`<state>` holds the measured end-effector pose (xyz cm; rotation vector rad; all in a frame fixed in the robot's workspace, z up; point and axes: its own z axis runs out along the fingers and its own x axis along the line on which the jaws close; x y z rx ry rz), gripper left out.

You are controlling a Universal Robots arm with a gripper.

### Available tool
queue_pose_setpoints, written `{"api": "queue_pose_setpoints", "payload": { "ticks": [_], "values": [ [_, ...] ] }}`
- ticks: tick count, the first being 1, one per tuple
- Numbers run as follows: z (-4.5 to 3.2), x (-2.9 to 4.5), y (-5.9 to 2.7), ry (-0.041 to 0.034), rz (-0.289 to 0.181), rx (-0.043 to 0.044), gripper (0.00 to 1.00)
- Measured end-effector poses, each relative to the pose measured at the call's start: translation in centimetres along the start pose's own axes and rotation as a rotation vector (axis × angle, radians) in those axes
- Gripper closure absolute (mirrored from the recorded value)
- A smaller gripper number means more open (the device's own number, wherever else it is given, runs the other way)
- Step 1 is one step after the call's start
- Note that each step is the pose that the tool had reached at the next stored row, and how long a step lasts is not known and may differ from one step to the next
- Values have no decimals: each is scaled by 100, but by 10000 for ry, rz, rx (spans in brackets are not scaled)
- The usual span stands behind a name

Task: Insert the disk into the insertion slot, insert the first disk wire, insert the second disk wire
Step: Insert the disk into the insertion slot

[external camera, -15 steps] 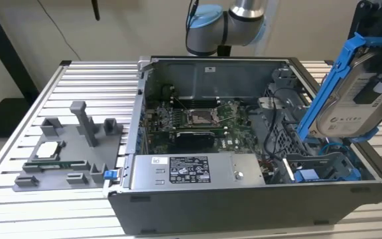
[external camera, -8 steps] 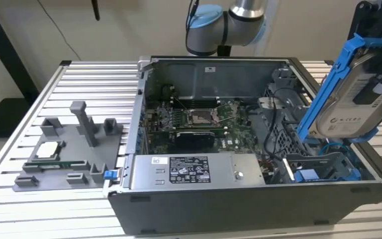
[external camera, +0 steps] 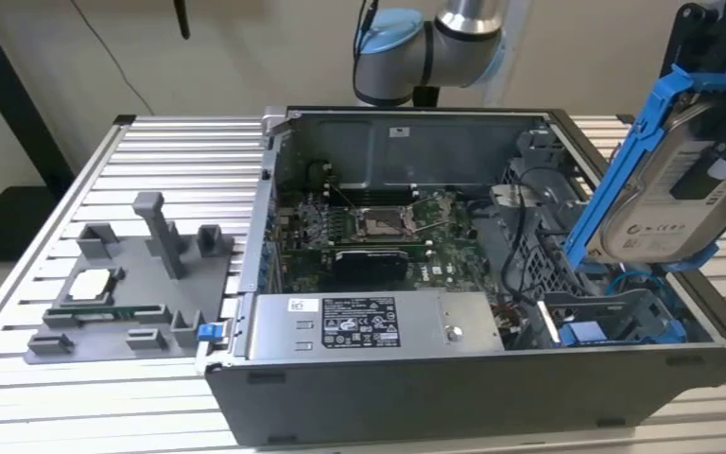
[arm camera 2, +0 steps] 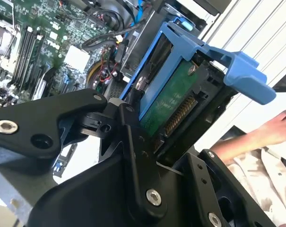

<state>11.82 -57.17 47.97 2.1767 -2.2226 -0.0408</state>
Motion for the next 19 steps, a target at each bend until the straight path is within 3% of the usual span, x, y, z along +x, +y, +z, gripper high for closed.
{"api": "queue_pose_setpoints", "payload": {
  "ticks": [9,12,19],
  "values": [
    [3,0,1,-2,1,0,100],
    [15,11,-3,-37,5,-1,100],
    [104,59,-33,-105,2,-17,100]
  ]
}}
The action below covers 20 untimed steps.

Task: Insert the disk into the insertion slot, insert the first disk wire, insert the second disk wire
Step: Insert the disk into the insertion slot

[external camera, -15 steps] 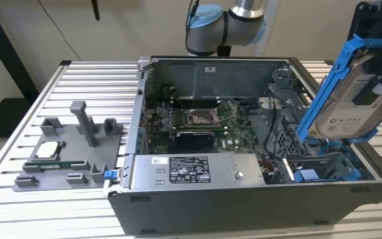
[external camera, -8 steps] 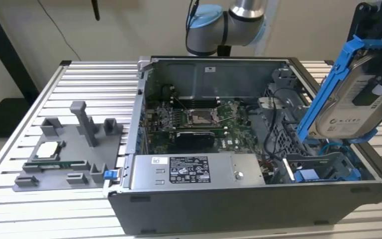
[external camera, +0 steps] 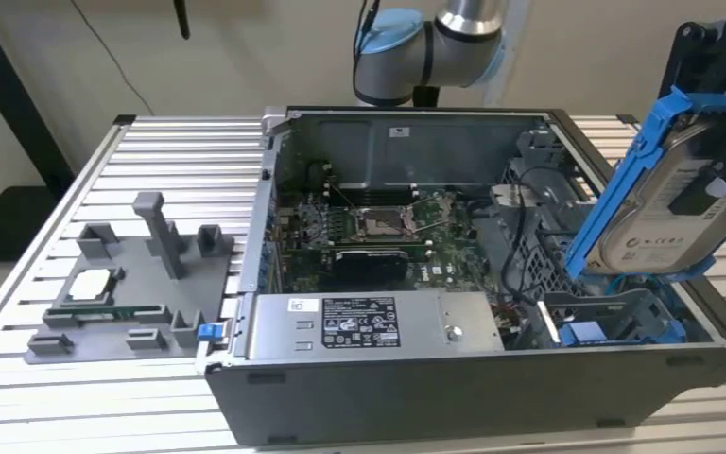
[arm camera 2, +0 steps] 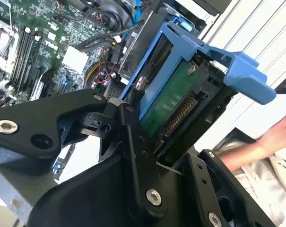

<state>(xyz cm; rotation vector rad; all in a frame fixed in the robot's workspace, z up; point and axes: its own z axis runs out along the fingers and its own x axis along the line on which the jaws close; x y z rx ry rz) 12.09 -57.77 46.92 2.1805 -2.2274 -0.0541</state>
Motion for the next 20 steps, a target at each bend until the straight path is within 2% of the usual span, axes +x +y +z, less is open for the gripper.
{"api": "queue_pose_setpoints", "payload": {
  "ticks": [20],
  "values": [
    [323,3,-67,-6,0,0,100]
  ]
}}
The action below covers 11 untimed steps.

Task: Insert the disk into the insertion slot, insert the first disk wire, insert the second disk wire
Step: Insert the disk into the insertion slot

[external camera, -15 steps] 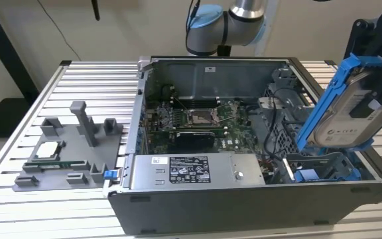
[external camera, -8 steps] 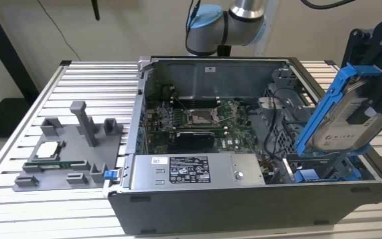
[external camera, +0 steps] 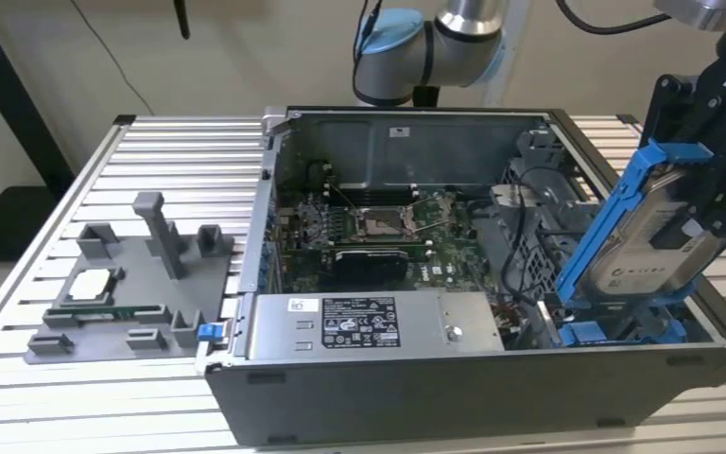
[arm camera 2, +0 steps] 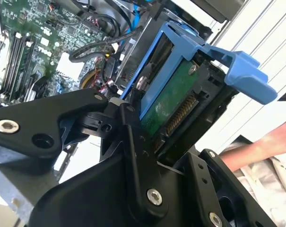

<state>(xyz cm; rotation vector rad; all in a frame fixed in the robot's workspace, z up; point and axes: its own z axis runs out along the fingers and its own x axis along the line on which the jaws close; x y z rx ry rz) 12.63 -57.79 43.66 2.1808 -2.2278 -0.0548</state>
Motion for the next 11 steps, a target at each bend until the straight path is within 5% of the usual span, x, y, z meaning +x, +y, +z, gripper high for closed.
{"api": "queue_pose_setpoints", "payload": {
  "ticks": [11],
  "values": [
    [163,-5,-31,-8,-11,-50,100]
  ]
}}
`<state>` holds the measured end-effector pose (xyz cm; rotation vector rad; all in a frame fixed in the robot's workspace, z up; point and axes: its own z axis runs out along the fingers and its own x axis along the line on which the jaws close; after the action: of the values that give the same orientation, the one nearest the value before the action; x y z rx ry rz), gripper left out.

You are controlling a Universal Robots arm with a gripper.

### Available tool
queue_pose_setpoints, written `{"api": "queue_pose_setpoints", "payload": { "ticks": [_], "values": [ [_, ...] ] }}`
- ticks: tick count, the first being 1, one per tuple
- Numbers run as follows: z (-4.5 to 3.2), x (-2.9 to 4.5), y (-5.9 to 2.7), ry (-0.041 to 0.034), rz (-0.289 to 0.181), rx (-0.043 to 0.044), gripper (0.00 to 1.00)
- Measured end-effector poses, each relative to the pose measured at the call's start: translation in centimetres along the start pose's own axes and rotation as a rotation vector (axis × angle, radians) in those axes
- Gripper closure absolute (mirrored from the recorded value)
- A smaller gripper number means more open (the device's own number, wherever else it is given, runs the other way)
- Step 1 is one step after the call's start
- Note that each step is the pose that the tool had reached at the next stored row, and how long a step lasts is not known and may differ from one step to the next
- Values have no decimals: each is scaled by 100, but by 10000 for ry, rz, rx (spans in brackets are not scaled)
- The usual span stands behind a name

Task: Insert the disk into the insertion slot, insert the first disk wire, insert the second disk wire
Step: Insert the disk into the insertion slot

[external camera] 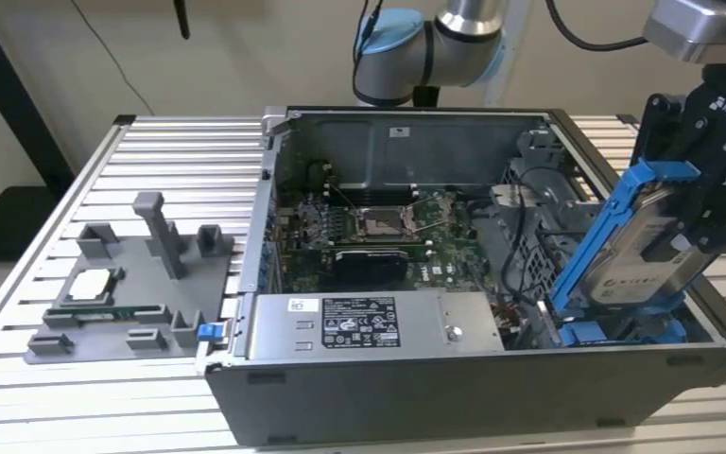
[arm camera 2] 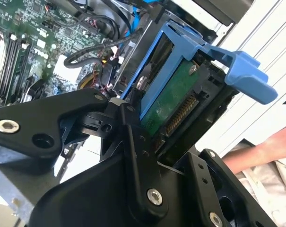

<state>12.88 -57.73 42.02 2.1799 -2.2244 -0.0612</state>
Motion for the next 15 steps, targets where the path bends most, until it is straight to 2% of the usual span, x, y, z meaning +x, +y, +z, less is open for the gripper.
{"api": "queue_pose_setpoints", "payload": {
  "ticks": [15],
  "values": [
    [170,-32,-45,-26,-68,-1,100]
  ]
}}
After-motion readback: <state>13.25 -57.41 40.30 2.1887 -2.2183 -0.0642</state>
